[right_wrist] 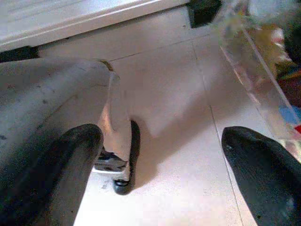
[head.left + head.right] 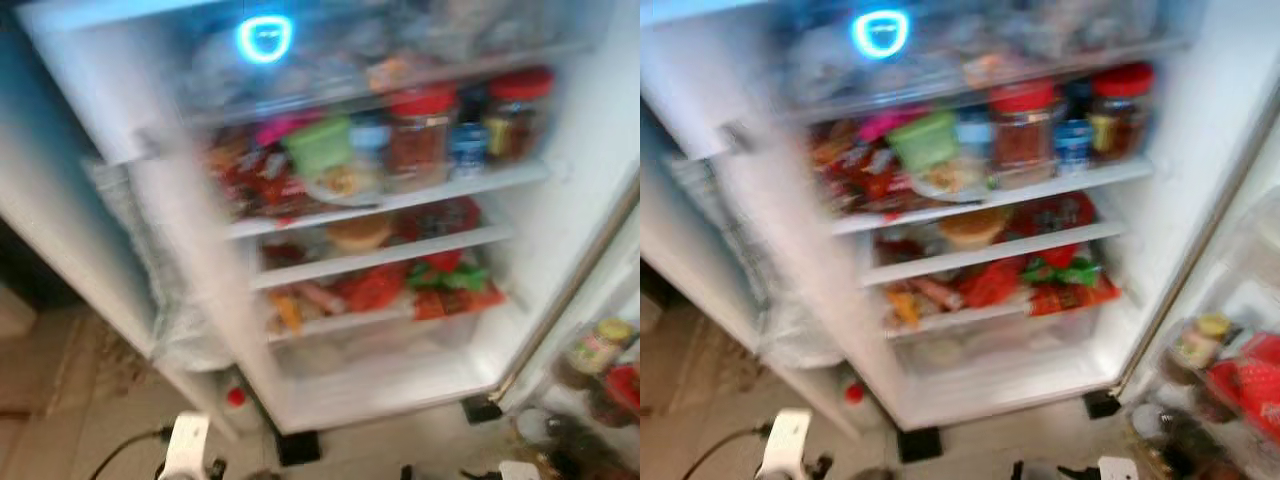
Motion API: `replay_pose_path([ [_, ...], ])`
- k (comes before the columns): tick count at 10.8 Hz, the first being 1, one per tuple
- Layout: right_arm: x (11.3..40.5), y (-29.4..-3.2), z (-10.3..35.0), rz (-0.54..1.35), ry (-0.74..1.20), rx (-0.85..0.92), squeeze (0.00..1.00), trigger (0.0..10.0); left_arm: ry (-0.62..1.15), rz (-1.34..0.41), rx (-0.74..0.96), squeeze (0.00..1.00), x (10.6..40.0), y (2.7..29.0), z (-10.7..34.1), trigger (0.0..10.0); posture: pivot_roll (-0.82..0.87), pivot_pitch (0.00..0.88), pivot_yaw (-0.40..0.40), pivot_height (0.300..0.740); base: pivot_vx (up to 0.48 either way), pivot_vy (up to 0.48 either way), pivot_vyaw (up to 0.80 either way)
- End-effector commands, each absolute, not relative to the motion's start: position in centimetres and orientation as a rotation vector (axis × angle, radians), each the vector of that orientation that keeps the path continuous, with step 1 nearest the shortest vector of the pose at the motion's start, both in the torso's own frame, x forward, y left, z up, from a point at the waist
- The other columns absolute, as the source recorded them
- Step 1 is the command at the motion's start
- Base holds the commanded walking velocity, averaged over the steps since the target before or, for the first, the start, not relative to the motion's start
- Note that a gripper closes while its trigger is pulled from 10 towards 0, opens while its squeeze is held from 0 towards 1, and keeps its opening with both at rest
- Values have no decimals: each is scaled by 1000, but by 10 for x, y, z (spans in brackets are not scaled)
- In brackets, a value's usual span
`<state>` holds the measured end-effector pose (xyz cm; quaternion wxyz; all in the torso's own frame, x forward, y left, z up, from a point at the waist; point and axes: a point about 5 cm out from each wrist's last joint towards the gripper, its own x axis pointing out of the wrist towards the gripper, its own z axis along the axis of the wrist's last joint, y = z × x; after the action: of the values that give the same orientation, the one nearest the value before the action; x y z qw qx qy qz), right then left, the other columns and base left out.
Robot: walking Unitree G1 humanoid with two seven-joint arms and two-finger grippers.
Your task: Restocking fridge
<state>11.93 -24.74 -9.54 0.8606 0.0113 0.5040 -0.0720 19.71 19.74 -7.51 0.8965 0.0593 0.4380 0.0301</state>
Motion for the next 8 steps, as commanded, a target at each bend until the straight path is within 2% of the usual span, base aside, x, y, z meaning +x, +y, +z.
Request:
replay_pose_path([
  [1, 127, -229, -98, -100, 1044, 63, 0, 10000, 938, 98, 144, 0, 188, 210, -78, 10000, -183, 0, 121, 652, 0, 480, 0],
  [7, 129, -232, -96, -106, 1042, 55, 0, 10000, 945, 50, 87, 0, 189, 201, -79, 10000, -181, 0, 99, 652, 0, 477, 0],
  [8, 129, -232, -96, -106, 1041, 54, 0, 10000, 939, 48, 88, 0, 192, 199, -78, 10000, -179, 0, 96, 652, 0, 0, 0],
])
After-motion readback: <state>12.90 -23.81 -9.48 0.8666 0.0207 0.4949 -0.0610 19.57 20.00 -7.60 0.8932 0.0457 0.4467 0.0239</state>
